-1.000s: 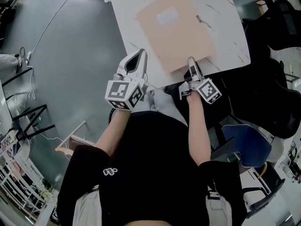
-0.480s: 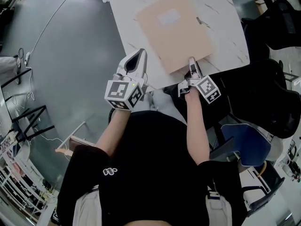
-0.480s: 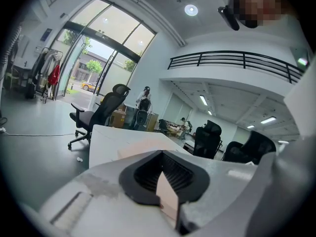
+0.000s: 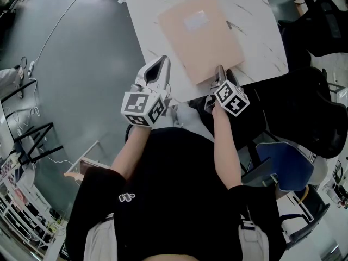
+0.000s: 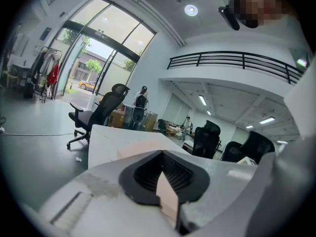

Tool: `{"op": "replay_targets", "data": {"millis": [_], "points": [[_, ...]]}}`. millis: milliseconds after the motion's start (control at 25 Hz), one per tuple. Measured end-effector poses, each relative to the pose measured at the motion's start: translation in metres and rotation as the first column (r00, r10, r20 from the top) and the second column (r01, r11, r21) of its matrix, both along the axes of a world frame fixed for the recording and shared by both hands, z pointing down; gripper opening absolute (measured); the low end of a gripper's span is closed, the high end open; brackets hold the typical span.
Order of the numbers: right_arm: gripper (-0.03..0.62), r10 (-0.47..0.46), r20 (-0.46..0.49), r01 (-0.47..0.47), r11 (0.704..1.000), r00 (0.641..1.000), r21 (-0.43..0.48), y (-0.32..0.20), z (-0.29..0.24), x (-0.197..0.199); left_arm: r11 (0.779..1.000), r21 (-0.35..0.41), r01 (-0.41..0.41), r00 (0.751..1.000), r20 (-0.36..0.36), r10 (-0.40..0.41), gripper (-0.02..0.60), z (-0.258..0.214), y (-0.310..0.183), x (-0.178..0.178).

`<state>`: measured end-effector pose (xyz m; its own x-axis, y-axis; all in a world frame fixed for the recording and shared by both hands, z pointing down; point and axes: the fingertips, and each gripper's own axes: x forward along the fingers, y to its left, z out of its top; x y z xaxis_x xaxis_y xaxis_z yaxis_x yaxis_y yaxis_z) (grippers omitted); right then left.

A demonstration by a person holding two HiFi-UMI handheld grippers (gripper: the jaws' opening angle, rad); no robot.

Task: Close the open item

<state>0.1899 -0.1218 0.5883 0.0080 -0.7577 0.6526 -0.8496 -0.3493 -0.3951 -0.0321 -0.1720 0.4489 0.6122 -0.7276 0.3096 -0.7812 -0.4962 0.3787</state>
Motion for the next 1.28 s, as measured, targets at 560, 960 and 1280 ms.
{"op": "replay_targets", "data": {"millis": [560, 960, 1280], "points": [[0.176, -0.336, -0.522, 0.299, 0.941, 0.784, -0.157, -0.019, -0.018, -0.011, 1.000, -0.005, 0.003, 1.000, -0.004, -0.003, -0.003, 0.002, 0.007, -0.003], [0.093, -0.386, -0.539, 0.386, 0.915, 0.749, -0.119, -0.050, -0.053, -0.020, 1.000, -0.012, 0.010, 1.000, -0.012, -0.011, -0.003, 0.004, 0.005, -0.005], [0.038, -0.493, -0.599, 0.476, 0.856, 0.631, -0.203, -0.111, -0.070, -0.017, 0.999, -0.019, 0.030, 0.999, -0.013, -0.030, -0.003, 0.006, 0.000, -0.008]]}}
